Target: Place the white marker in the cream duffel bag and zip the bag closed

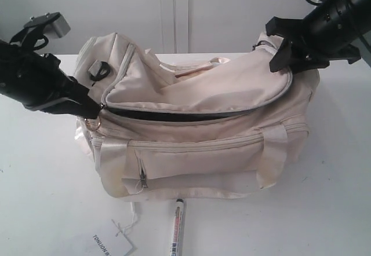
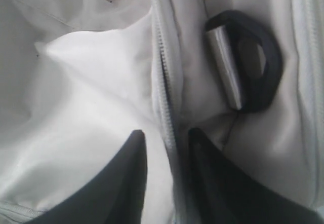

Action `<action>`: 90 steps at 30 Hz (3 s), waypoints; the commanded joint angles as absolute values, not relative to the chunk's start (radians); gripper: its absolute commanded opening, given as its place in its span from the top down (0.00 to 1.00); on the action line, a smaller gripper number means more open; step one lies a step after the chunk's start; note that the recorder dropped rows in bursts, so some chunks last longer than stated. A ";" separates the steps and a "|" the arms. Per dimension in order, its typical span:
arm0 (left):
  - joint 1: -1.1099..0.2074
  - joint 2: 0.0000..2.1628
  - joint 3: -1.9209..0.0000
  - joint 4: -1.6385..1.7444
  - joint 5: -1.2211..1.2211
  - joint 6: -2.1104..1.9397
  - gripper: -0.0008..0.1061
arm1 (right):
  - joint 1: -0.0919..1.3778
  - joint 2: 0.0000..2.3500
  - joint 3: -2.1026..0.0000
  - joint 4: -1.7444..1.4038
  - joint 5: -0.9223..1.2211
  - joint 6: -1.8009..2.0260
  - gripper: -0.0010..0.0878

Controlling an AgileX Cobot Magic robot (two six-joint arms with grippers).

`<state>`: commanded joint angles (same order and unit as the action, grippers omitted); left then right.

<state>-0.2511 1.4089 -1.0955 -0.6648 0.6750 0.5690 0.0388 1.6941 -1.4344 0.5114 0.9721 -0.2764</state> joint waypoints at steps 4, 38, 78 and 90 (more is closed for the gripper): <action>-0.251 1.407 -1.106 -0.668 0.673 0.581 0.99 | 0.039 1.639 -1.470 0.459 0.965 -0.279 0.57; -0.251 1.407 -1.106 -0.671 0.621 0.707 0.99 | 0.461 1.598 -1.319 0.602 0.842 -0.975 0.57; -0.251 1.407 -1.106 -0.680 0.626 0.707 0.99 | 0.700 1.668 -1.173 0.573 0.435 -1.123 0.46; -0.251 1.407 -1.106 -0.680 0.630 0.707 0.99 | 0.706 1.668 -1.173 0.564 0.395 -1.123 0.80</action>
